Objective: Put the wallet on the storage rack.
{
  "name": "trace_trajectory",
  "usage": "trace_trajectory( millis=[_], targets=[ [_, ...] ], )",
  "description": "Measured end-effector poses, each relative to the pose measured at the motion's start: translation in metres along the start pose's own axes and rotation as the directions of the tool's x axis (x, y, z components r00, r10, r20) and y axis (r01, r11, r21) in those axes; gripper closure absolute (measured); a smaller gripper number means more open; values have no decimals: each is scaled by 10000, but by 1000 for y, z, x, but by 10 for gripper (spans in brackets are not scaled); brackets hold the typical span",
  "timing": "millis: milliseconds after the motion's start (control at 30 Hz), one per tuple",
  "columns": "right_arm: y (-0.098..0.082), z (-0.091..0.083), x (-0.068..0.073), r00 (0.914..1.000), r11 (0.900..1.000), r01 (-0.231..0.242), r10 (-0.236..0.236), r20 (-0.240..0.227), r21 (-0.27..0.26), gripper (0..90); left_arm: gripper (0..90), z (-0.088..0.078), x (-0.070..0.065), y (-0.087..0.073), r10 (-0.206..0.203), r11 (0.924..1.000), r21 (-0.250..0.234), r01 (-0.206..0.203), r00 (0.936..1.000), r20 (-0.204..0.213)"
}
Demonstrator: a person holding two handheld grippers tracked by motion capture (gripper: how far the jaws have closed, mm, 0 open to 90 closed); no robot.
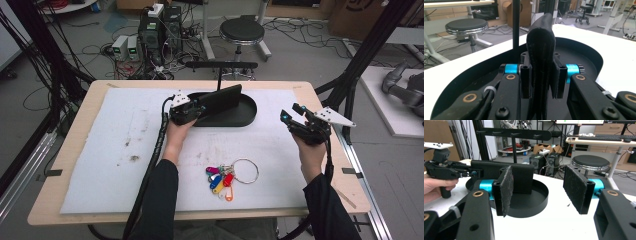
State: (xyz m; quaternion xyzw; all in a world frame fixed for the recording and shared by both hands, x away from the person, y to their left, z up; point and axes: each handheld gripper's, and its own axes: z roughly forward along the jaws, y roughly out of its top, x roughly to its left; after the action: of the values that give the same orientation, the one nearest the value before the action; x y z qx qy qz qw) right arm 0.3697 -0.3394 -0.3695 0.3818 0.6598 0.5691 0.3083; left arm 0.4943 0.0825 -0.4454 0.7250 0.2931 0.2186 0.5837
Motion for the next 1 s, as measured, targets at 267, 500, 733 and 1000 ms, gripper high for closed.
trace_trajectory(
  millis=[267,500,733,1000],
  targets=[
    [0,0,0,10000,10000,5,-6,27,21,420,734,2,-1,-1,109,9997,225,-108,9999,-58],
    [0,0,-1,10000,10000,-11,11,43,10,423,726,4,-5,-1,540,9974,481,-532,9984,-139],
    [-1,-1,-2,10000,10000,-76,76,58,34,420,695,5,-8,0,760,9949,685,-744,9969,-216],
    [-1,-1,-2,9999,9999,-93,92,98,44,419,641,4,-7,0,685,9938,904,-651,9970,-356]
  ],
)
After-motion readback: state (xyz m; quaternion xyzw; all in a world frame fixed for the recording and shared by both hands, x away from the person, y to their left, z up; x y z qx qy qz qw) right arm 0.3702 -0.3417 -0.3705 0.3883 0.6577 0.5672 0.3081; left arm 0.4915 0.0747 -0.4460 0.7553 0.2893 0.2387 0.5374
